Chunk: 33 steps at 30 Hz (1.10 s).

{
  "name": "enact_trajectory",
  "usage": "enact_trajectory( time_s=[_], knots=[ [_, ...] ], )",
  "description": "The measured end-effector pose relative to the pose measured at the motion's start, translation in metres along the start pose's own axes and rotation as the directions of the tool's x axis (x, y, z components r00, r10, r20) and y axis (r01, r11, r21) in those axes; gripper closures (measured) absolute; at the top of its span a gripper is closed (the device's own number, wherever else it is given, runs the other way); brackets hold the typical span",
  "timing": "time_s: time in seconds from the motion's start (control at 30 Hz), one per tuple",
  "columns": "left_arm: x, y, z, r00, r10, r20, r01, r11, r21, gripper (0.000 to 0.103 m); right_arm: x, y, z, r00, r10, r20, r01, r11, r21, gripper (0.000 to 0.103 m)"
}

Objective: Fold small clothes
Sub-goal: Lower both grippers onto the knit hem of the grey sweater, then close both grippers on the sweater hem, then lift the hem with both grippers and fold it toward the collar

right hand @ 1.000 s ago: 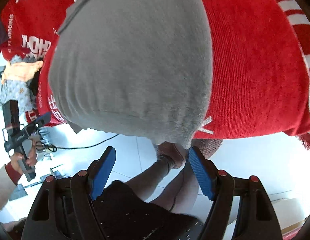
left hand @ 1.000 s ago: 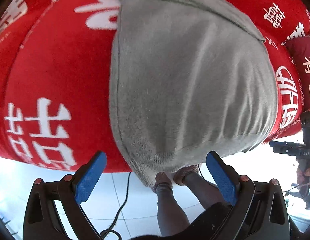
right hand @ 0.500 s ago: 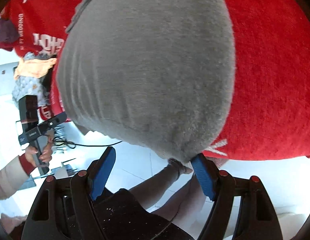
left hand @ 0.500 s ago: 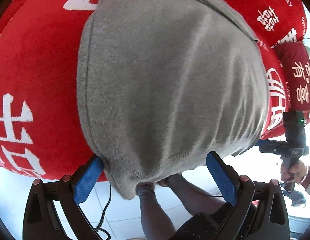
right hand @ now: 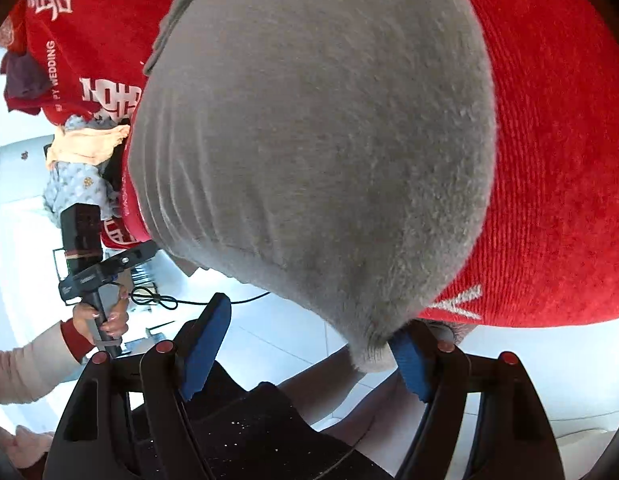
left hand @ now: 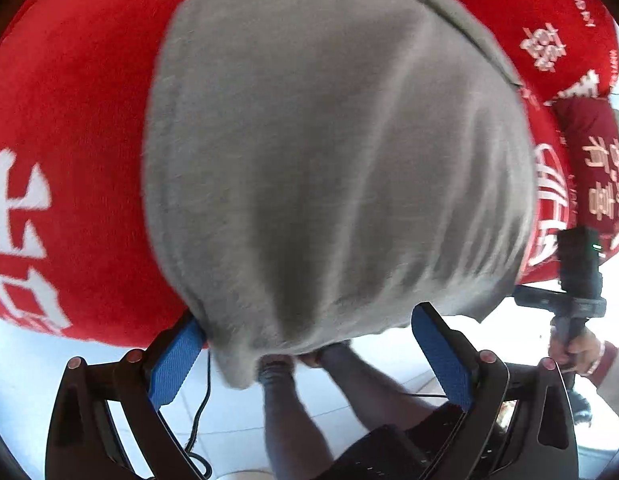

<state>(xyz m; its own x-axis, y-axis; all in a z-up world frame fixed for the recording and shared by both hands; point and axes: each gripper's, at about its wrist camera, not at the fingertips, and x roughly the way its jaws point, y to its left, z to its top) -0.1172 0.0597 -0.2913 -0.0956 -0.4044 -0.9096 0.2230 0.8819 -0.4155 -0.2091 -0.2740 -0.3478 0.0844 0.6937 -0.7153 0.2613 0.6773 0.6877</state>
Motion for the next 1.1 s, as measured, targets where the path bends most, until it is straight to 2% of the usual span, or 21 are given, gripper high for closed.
enact_trajectory(
  time_s=[0.07,0.1,0.13,0.17,0.2,0.23,0.27,0.37,0.47,0.57,0.73,0.8,0.93,1.1],
  knots=[
    [0.001,-0.006,0.000,1.000,0.002,-0.004,-0.002,1.000,0.028,0.014,0.006,-0.002,0.000,1.000,0.012,-0.015,-0.012,1.000,0.016,0.023],
    [0.000,-0.007,0.000,1.000,0.005,-0.007,-0.005,0.999,0.033,0.018,0.008,-0.001,-0.001,1.000,0.015,-0.021,-0.015,1.000,0.027,0.031],
    [0.000,-0.006,0.000,1.000,-0.001,-0.010,0.001,1.000,0.025,0.032,0.009,-0.002,-0.002,0.999,0.026,-0.019,-0.025,0.999,0.048,0.039],
    [0.001,-0.005,0.001,1.000,-0.007,-0.020,0.008,1.000,0.016,0.054,0.009,-0.005,-0.002,0.999,0.044,-0.010,-0.043,0.996,0.084,0.062],
    [0.001,-0.002,0.002,0.999,-0.014,-0.031,0.015,1.000,0.008,0.067,0.007,-0.009,-0.002,0.998,0.067,0.008,-0.067,0.988,0.138,0.089],
    [0.002,0.001,0.002,0.999,-0.022,-0.045,0.022,1.000,0.001,0.088,0.006,-0.012,-0.003,0.996,0.082,0.026,-0.086,0.979,0.183,0.091],
    [0.003,0.003,0.002,0.998,-0.035,-0.059,0.035,0.999,-0.005,0.089,0.005,-0.013,-0.003,0.995,0.094,0.042,-0.101,0.972,0.214,0.091],
    [-0.003,0.007,0.001,0.997,-0.058,-0.053,0.059,0.998,0.010,0.089,-0.002,0.000,-0.006,0.994,0.094,0.062,-0.105,0.975,0.195,0.091],
    [-0.014,0.003,0.004,0.992,-0.126,-0.024,0.126,0.992,-0.002,0.089,-0.016,0.014,-0.010,0.982,0.142,0.123,-0.163,0.968,0.192,0.091],
    [-0.031,0.002,0.008,0.983,-0.184,0.016,0.184,0.983,-0.009,0.089,-0.035,0.029,-0.011,0.965,0.182,0.189,-0.217,0.959,0.184,0.091],
    [-0.068,-0.005,0.034,0.963,-0.246,0.106,0.246,0.969,0.014,0.089,-0.067,0.057,0.003,0.920,0.244,0.307,-0.296,0.945,0.138,0.091],
    [-0.083,-0.007,0.051,0.954,-0.261,0.147,0.261,0.965,0.019,0.089,-0.079,0.067,0.016,0.900,0.267,0.344,-0.321,0.940,0.111,0.091],
    [-0.104,-0.014,0.096,0.934,-0.275,0.227,0.276,0.961,0.027,0.089,-0.105,0.084,0.049,0.874,0.301,0.382,-0.345,0.937,0.051,0.092],
    [-0.117,-0.020,0.157,0.919,-0.241,0.311,0.249,0.968,0.016,0.089,-0.145,0.096,0.113,0.840,0.347,0.417,-0.373,0.928,-0.021,0.091]
  ],
)
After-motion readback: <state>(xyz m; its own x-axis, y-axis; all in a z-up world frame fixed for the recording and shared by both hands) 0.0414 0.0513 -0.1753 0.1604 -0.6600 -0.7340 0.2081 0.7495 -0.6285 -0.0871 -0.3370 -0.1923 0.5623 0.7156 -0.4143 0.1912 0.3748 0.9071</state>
